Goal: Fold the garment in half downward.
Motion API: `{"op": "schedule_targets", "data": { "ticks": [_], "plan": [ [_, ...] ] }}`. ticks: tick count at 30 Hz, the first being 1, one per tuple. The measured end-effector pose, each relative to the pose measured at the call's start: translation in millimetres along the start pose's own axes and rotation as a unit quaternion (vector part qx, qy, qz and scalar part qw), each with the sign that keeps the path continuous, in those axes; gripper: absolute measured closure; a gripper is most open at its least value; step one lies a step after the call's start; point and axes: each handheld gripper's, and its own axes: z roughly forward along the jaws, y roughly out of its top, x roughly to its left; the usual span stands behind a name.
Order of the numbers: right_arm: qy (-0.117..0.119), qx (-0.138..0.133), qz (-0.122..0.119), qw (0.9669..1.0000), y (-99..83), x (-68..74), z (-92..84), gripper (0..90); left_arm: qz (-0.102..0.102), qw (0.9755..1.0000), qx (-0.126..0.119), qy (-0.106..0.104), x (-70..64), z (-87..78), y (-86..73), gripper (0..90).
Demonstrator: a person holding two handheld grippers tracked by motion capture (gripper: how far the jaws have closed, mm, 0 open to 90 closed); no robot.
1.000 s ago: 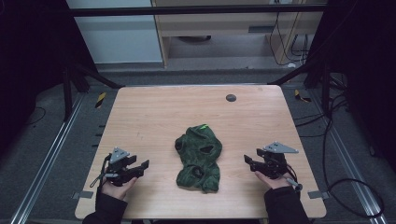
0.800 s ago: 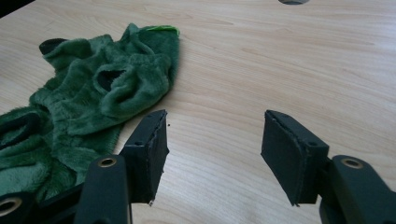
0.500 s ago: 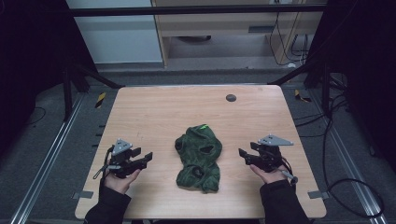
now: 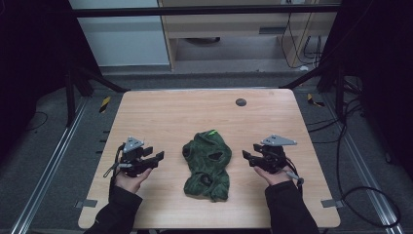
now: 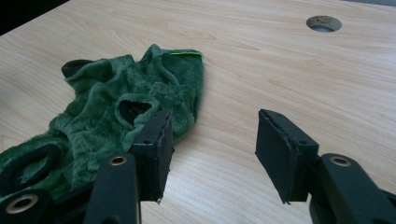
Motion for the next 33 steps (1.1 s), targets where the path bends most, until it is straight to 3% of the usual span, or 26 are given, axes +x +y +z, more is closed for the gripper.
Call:
{"op": "schedule_targets", "data": {
  "ticks": [19, 33],
  "plan": [
    [0.009, 0.015, -0.006, 0.9998, 17.5, 4.0, 26.1, 48.7, 0.026, 0.9996, 0.012, -0.006, -11.8, 30.1, 19.8, 49.3],
    [0.010, 0.025, -0.008, 0.9996, 26.9, 5.8, 46.1, 50.5, 0.034, 0.9992, 0.018, -0.010, -17.5, 52.4, 32.0, 54.3]
  ]
}}
